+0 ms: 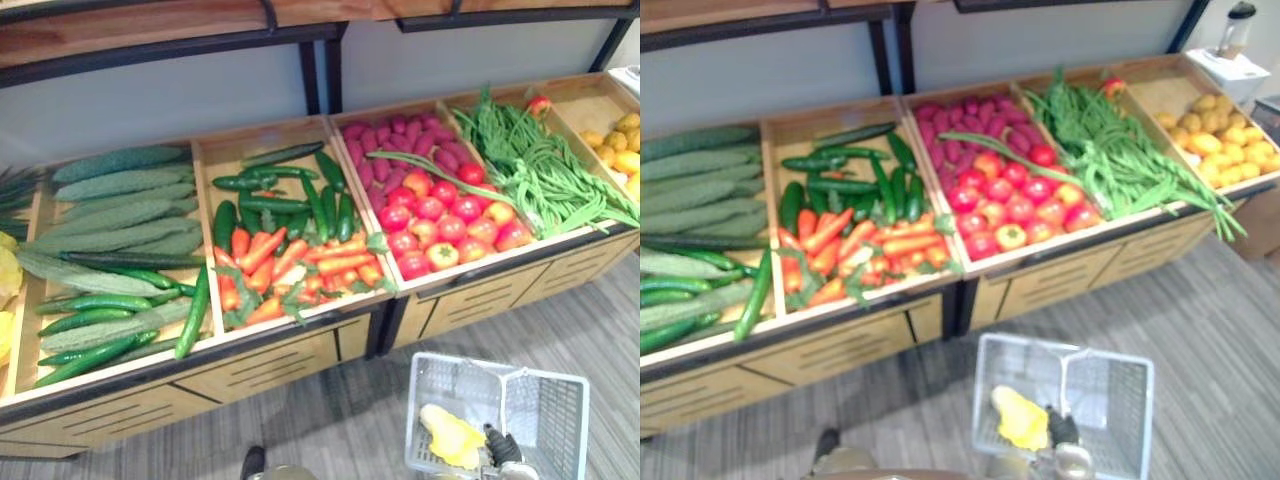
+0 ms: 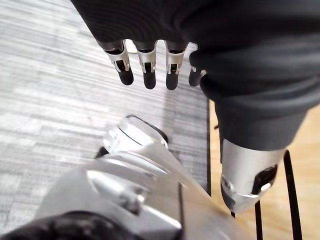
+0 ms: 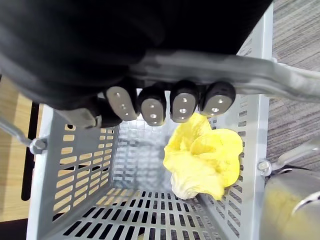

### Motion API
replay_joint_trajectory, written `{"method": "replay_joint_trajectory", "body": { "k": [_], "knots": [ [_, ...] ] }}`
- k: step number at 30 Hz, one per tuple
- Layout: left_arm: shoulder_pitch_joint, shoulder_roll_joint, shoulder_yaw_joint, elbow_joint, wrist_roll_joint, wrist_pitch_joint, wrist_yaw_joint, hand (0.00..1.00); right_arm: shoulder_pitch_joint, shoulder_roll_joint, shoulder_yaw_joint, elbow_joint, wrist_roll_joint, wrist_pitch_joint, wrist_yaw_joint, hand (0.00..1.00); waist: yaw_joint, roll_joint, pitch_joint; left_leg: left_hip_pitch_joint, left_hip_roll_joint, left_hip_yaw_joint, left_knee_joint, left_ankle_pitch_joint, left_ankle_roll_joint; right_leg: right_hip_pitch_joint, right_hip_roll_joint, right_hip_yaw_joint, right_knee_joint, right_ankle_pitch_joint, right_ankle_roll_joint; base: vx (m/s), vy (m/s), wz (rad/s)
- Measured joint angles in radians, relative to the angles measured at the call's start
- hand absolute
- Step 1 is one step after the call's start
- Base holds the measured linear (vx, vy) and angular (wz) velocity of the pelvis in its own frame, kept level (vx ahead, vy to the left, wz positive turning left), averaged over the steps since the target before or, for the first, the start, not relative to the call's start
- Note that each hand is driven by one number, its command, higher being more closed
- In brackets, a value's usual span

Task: Pick vegetable in the basket

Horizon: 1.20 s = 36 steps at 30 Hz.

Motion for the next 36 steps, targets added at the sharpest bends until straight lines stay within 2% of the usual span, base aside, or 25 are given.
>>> {"method": "replay_joint_trajectory", "body": {
  "k": [1,2,4,5,6,7,9,11,13,15,19,23,25,26,28,30,33,36],
  "knots": [
    [0.004,-0.001,0.003,0.001,-0.002,0.000,0.003,0.00,0.001,-0.006,-0.004,0.006,0.000,-0.001,0.000,1.00,-0.006,-0.001,0.000,-0.010,-0.023,0.093,0.082,-0.084,-0.027,0.001,-0.006,-0.007,-0.007,0.008,-0.017,-0.07,-0.238,0.26],
    [0.007,-0.001,0.003,0.001,-0.001,0.000,0.004,0.00,0.000,-0.008,-0.006,0.007,0.000,-0.001,0.000,1.00,-0.010,-0.001,0.000,-0.009,-0.038,0.132,0.117,-0.132,-0.038,0.003,-0.007,-0.010,-0.016,0.013,-0.024,-0.04,-0.169,0.17],
    [0.010,0.004,-0.011,0.000,0.001,0.000,0.005,0.00,0.005,-0.011,-0.036,0.020,0.002,0.000,0.001,1.00,-0.020,0.000,0.002,-0.009,-0.109,0.231,0.219,-0.316,-0.049,0.025,-0.005,-0.042,-0.085,0.055,-0.034,-0.03,-0.091,0.30],
    [0.008,0.007,-0.020,0.000,0.001,0.000,0.006,0.00,0.005,-0.013,-0.048,0.030,0.002,0.001,0.001,1.00,-0.024,0.001,0.003,-0.005,-0.129,0.233,0.235,-0.350,-0.054,0.036,-0.004,-0.047,-0.107,0.067,-0.033,-0.02,-0.002,0.32],
    [0.007,0.011,-0.033,-0.001,0.003,0.000,0.007,0.00,0.005,-0.017,-0.065,0.046,0.002,0.004,0.000,1.00,-0.022,0.000,0.011,0.018,-0.170,0.232,0.234,-0.401,-0.057,0.061,-0.003,-0.054,-0.147,0.093,-0.030,-0.01,0.051,0.25],
    [0.003,0.013,-0.039,-0.001,0.004,0.000,0.008,0.00,0.005,-0.022,-0.069,0.048,0.002,0.006,0.000,1.00,-0.023,0.000,0.021,0.040,-0.189,0.227,0.209,-0.411,-0.049,0.083,-0.001,-0.063,-0.173,0.107,-0.023,-0.02,0.070,0.23],
    [0.004,0.018,-0.079,-0.017,0.023,0.000,0.007,0.00,0.011,-0.039,-0.080,0.050,0.002,0.011,-0.002,1.00,-0.022,0.007,0.030,0.078,-0.221,0.214,0.120,-0.410,-0.048,0.103,-0.010,-0.063,-0.228,0.144,-0.006,-0.03,0.108,0.11],
    [-0.008,0.019,-0.139,-0.054,0.053,-0.003,0.002,0.00,0.014,-0.046,-0.083,0.049,0.001,0.010,-0.002,1.00,-0.026,0.027,0.040,0.129,-0.250,0.224,-0.044,-0.382,-0.004,0.114,-0.011,-0.071,-0.294,0.190,0.005,-0.02,0.176,0.11],
    [-0.028,0.039,-0.176,-0.067,0.078,-0.002,0.001,0.00,0.014,-0.032,-0.094,0.045,0.002,0.008,-0.003,1.00,-0.031,0.014,0.047,0.137,-0.272,0.219,-0.128,-0.327,0.005,0.109,-0.020,-0.087,-0.325,0.214,0.007,-0.06,0.123,0.22],
    [-0.040,0.042,-0.195,-0.077,0.092,-0.003,0.001,0.00,0.013,-0.025,-0.099,0.044,0.004,0.008,-0.009,1.00,-0.037,0.015,0.048,0.148,-0.282,0.215,-0.182,-0.294,0.009,0.103,-0.023,-0.094,-0.339,0.226,0.012,-0.06,0.071,0.14],
    [-0.039,0.046,-0.220,-0.087,0.099,-0.004,0.009,0.00,0.024,-0.015,-0.099,0.039,0.004,0.001,-0.015,1.00,-0.039,0.022,0.043,0.172,-0.284,0.226,-0.217,-0.282,0.011,0.104,-0.019,-0.078,-0.348,0.230,0.018,-0.02,0.011,-0.11],
    [-0.033,0.003,-0.167,-0.210,0.055,-0.007,0.057,0.00,0.037,-0.001,-0.110,0.036,0.003,-0.004,-0.015,1.00,-0.038,0.019,0.042,0.194,-0.281,0.244,-0.218,-0.288,0.007,0.119,-0.016,-0.065,-0.353,0.231,0.018,0.04,-0.003,-0.10],
    [-0.023,-0.027,-0.133,-0.409,0.019,-0.017,0.141,0.00,0.045,0.012,-0.115,0.035,0.003,-0.006,-0.015,1.00,-0.040,0.013,0.039,0.201,-0.276,0.247,-0.218,-0.290,0.006,0.131,-0.010,-0.062,-0.360,0.232,0.016,0.05,-0.013,-0.03],
    [-0.028,-0.025,-0.131,-0.450,0.026,-0.026,0.167,0.00,0.050,0.017,-0.120,0.029,0.003,-0.008,-0.016,1.00,-0.040,0.012,0.038,0.202,-0.275,0.246,-0.218,-0.290,0.006,0.134,-0.008,-0.062,-0.364,0.232,0.016,0.05,-0.020,-0.01],
    [-0.031,-0.007,-0.108,-0.589,0.118,-0.063,0.277,0.00,0.066,0.031,-0.119,0.016,0.000,-0.014,-0.021,1.00,-0.040,0.006,0.033,0.221,-0.271,0.254,-0.219,-0.291,0.005,0.151,-0.004,-0.056,-0.370,0.233,0.015,0.05,-0.017,-0.08],
    [-0.025,-0.003,-0.083,-0.706,0.168,-0.067,0.352,0.00,0.079,0.030,-0.119,0.016,0.000,-0.021,-0.022,1.00,-0.040,0.001,0.019,0.233,-0.270,0.264,-0.219,-0.299,0.002,0.158,-0.002,-0.047,-0.374,0.233,0.015,0.03,-0.004,-0.16],
    [-0.024,0.005,-0.062,-0.866,0.220,-0.069,0.408,0.00,0.094,0.029,-0.117,0.015,0.000,-0.024,-0.023,1.00,-0.040,-0.007,-0.007,0.234,-0.271,0.269,-0.219,-0.303,0.004,0.161,-0.003,-0.045,-0.382,0.233,0.014,0.01,0.001,-0.04],
    [-0.026,0.016,-0.064,-0.920,0.277,-0.069,0.452,0.00,0.101,0.029,-0.088,0.017,0.001,-0.024,-0.023,1.00,-0.041,-0.015,-0.021,0.240,-0.270,0.270,-0.219,-0.303,0.004,0.171,0.000,-0.046,-0.392,0.237,0.009,0.00,0.000,0.00]
  ]
}}
